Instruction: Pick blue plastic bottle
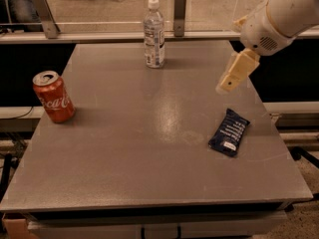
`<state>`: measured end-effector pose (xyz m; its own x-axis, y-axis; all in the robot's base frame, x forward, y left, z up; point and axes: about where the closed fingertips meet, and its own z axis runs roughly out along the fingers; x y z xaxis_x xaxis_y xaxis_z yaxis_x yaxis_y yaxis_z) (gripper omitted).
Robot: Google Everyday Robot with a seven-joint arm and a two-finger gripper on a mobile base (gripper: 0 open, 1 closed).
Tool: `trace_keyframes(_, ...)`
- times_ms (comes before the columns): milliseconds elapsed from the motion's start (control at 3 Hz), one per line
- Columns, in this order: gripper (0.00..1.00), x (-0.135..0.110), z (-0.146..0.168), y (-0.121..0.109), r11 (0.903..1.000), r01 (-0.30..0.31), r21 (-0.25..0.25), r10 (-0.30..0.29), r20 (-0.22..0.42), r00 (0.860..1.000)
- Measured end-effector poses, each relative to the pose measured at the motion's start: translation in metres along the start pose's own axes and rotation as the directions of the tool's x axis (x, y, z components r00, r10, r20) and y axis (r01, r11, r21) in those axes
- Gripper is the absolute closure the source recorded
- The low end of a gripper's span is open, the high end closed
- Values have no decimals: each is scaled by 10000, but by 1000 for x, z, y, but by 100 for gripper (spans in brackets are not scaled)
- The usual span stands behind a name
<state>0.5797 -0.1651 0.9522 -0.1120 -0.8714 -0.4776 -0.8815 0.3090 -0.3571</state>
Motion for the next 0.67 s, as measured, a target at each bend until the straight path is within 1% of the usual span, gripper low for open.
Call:
trace_keyframes(333, 0, -16, 20, -23, 9989, -295, 368, 264, 820, 9963)
trace_keyframes(667, 0, -35, 44, -49, 9950, -799, 597, 665, 1998, 9776)
